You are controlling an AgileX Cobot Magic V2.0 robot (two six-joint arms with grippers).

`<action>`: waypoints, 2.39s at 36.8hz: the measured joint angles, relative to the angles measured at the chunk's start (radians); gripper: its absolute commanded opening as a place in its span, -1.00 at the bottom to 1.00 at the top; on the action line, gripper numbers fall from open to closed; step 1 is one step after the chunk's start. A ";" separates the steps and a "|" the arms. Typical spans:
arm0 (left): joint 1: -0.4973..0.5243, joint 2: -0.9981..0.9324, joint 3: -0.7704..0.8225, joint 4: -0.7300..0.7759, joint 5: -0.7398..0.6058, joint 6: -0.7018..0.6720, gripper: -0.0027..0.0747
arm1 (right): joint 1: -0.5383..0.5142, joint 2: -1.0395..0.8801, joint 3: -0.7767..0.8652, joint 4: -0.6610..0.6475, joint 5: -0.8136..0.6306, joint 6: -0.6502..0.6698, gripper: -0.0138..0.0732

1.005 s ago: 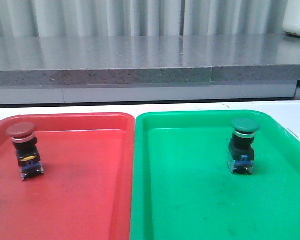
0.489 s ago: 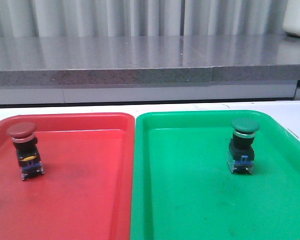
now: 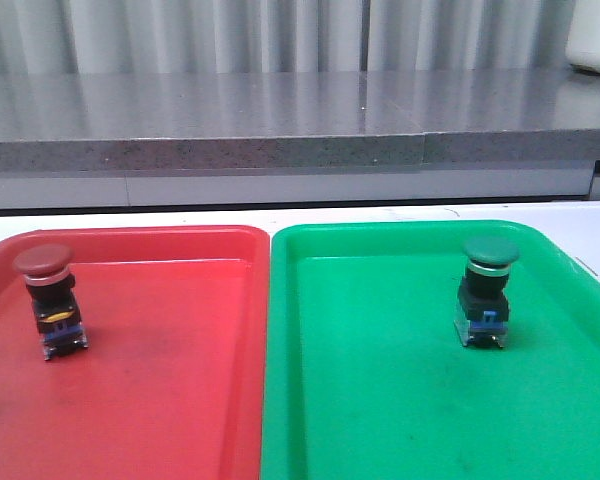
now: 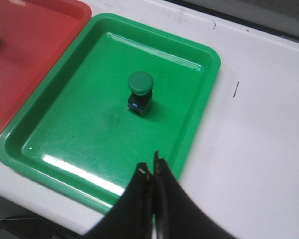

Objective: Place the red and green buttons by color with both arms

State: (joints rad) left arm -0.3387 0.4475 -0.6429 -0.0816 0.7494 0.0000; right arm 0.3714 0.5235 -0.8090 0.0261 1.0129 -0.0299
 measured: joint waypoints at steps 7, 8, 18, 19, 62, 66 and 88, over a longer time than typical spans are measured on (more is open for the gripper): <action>0.000 0.000 0.000 0.000 0.000 0.000 -0.98 | 0.000 0.000 0.000 0.000 0.000 0.000 -0.84; 0.000 0.000 0.000 0.000 0.000 0.000 -0.98 | 0.000 0.000 0.000 0.000 0.000 0.000 -0.84; 0.008 -0.029 0.036 0.015 -0.043 0.000 -0.98 | 0.000 0.000 0.000 0.000 0.005 0.000 -0.84; 0.016 -0.042 0.047 0.021 -0.057 0.000 -0.98 | 0.000 0.000 0.000 0.000 0.005 0.000 -0.84; 0.317 -0.452 0.648 -0.001 -0.694 0.000 -0.98 | 0.000 0.000 0.000 0.000 0.013 0.000 -0.84; 0.317 -0.452 0.648 -0.001 -0.694 0.000 -0.98 | 0.000 0.000 0.000 0.000 0.013 0.000 -0.84; 0.317 -0.452 0.648 -0.001 -0.695 0.000 -0.98 | 0.000 0.000 0.000 0.000 0.013 0.000 -0.84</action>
State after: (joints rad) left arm -0.0220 -0.0049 0.0055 -0.0822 0.0542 0.0000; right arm 0.3714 0.5235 -0.8090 0.0261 1.0261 -0.0299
